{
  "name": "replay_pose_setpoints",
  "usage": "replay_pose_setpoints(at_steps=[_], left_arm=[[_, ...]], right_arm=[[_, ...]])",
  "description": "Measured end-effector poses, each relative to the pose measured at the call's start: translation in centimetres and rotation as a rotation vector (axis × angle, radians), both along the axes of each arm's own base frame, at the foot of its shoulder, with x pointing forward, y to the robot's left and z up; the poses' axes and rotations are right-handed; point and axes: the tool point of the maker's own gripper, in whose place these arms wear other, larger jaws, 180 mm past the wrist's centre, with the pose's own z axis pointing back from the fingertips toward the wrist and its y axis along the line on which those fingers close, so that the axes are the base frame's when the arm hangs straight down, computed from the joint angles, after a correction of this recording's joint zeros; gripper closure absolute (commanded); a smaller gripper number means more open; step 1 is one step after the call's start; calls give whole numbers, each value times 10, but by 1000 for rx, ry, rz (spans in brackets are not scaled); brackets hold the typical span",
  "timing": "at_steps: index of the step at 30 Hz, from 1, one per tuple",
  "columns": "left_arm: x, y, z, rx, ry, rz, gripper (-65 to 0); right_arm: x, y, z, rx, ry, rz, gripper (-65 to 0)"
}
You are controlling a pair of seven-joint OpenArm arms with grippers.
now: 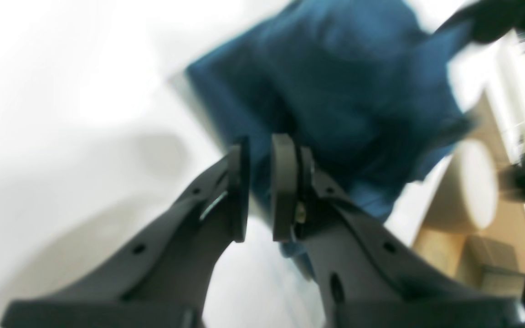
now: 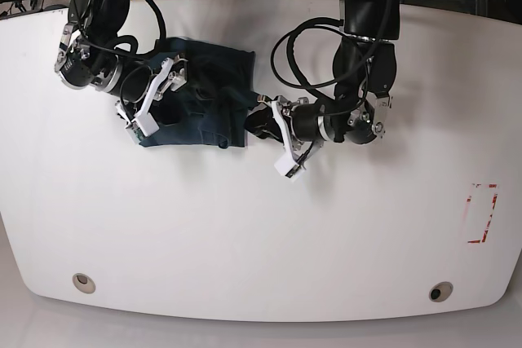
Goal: Fold the T-shirt properly
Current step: 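Release the folded shirt and raise both grippers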
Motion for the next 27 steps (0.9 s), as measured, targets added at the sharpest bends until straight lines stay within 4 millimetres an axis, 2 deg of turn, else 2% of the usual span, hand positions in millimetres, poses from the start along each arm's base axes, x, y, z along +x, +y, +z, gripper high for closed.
replay_pose_setpoints(at_steps=[3, 6, 10, 15, 19, 21, 24, 27], left_arm=[[-2, 12, -4, 2, 12, 2, -69], [2, 38, -4, 34, 0, 27, -69], [23, 85, 15, 48, -74, 117, -69], [32, 143, 17, 113, -88, 207, -69], [38, 185, 23, 161, -108, 283, -69], [41, 198, 29, 176, -125, 305, -69], [42, 201, 32, 180, -136, 310, -69], [37, 197, 27, 175, -121, 302, -69]], right_arm=[[-4, 13, -4, 1, 12, 46, -423], [-13, 43, -14, 37, 57, 139, -400], [-35, 80, -30, 58, 126, 266, -401], [-47, 107, -27, 53, 120, 384, -396], [-46, 112, -3, 34, 26, 429, -395], [-44, 110, 5, 25, -8, 430, -395], [-34, 96, 7, 20, -17, 371, -395], [-23, 76, 7, -2, -25, 303, -395]])
